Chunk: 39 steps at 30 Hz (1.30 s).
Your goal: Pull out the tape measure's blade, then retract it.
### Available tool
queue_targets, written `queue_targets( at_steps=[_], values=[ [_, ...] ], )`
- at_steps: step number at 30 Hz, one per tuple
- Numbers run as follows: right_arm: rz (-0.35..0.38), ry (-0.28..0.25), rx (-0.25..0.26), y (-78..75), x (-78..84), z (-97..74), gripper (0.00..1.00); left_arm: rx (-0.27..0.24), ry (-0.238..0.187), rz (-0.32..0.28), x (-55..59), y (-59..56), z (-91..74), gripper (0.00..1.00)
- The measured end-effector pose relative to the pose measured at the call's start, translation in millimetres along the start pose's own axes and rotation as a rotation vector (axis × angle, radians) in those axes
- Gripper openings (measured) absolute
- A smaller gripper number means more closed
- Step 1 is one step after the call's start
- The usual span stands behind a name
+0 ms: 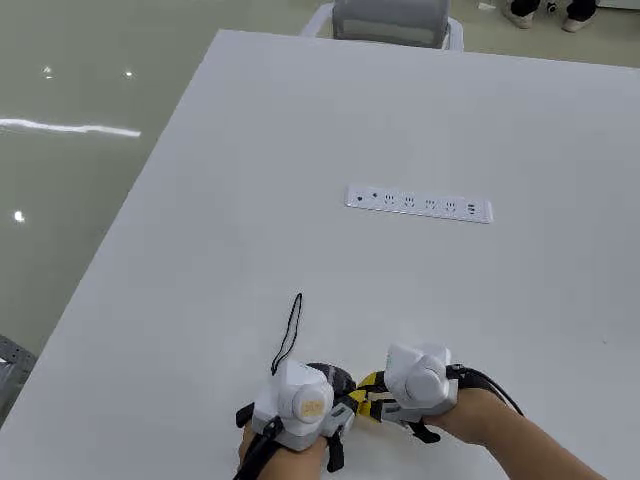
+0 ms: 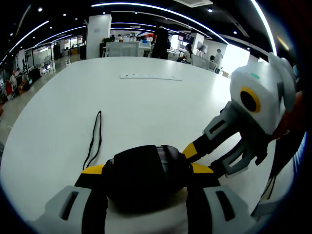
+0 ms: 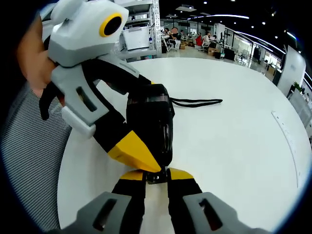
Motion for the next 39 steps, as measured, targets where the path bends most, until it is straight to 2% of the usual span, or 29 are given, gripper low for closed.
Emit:
queue_targets(
  at_steps=[9, 11, 15, 19, 39],
  values=[
    [-0.02, 0.014, -0.003, -0.7, 3.3, -4.1, 0.16, 0.003, 0.001, 0.0, -0.4, 0.0, -0.2, 0.63],
    [0.016, 0.01, -0.004, 0.3, 4.3, -5.2, 0.15, 0.004, 0.0, 0.004, -0.4, -0.2, -0.1, 0.63],
    [-0.036, 0.038, -0.004, 0.3, 1.6, -3.8, 0.14, 0.003, 0.004, 0.003, -0.8, -0.8, -0.6, 0.63],
    [0.002, 0.039, -0.002, -0.5, 1.7, -3.5, 0.13, 0.007, 0.002, -0.001, -0.3, -0.1, -0.2, 0.63],
    [0.011, 0.04, 0.005, -0.7, 1.1, -1.9, 0.13, 0.009, 0.005, -0.003, -0.3, -0.1, 0.2, 0.63]
  ],
)
Point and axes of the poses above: the centre of the closed fingertips' face, and the gripper's own axes: z roughly forward along the fingers, y roughly to its left, x roughly out of its underside, the point moved 8 cm from there along -z, roughly backward along the fingers, and after that the axes turned 5 degrees about -z, right-handed, at the moved point
